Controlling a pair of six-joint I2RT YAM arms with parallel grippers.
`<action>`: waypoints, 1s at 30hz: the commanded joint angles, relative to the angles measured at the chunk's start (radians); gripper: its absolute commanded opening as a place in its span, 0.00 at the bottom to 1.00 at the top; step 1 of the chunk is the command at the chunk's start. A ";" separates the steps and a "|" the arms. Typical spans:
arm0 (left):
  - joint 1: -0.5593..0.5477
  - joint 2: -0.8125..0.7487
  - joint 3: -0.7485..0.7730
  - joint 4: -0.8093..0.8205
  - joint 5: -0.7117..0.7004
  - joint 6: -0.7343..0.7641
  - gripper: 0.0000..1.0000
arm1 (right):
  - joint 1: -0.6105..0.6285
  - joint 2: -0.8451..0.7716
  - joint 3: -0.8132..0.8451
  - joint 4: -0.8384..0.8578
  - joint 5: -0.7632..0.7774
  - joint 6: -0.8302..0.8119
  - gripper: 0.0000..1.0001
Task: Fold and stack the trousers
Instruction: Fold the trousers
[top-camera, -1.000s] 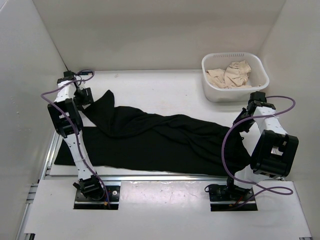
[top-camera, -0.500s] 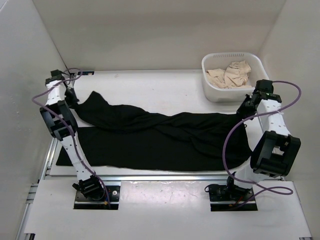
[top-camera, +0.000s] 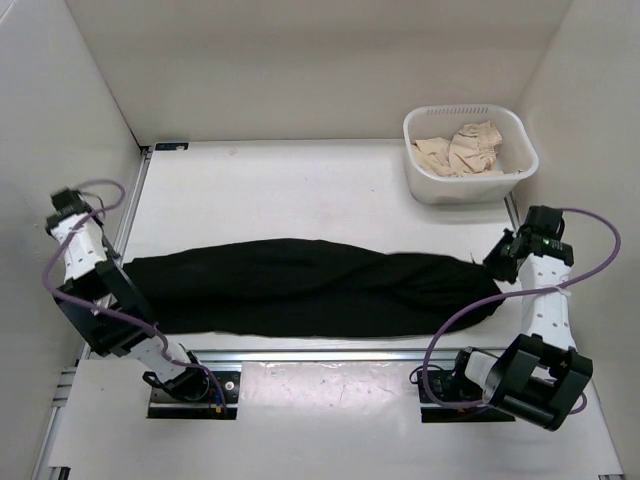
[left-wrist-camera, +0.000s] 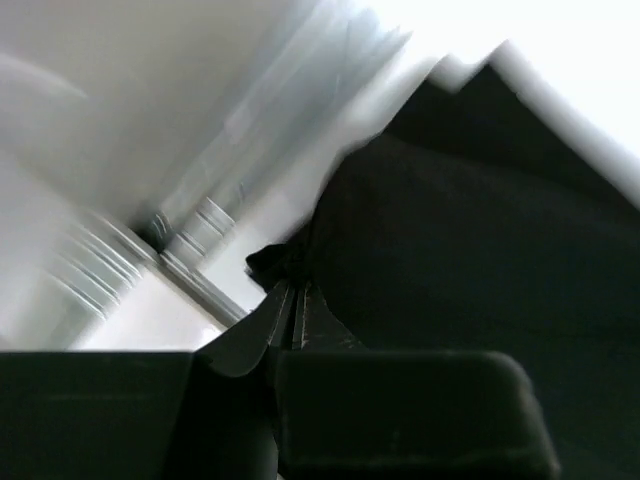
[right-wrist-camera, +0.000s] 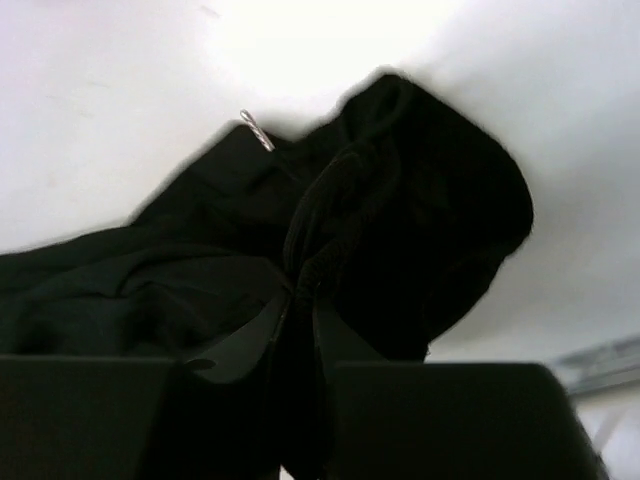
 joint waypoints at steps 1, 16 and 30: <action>0.016 0.026 -0.199 0.028 -0.020 0.001 0.14 | -0.040 -0.025 -0.069 -0.016 0.104 0.051 0.20; 0.076 0.017 -0.281 0.062 0.041 0.001 0.14 | -0.076 -0.151 0.039 -0.256 0.061 0.699 0.90; 0.076 0.017 -0.300 0.062 0.089 0.001 0.14 | -0.113 -0.132 -0.267 -0.038 -0.208 1.134 0.96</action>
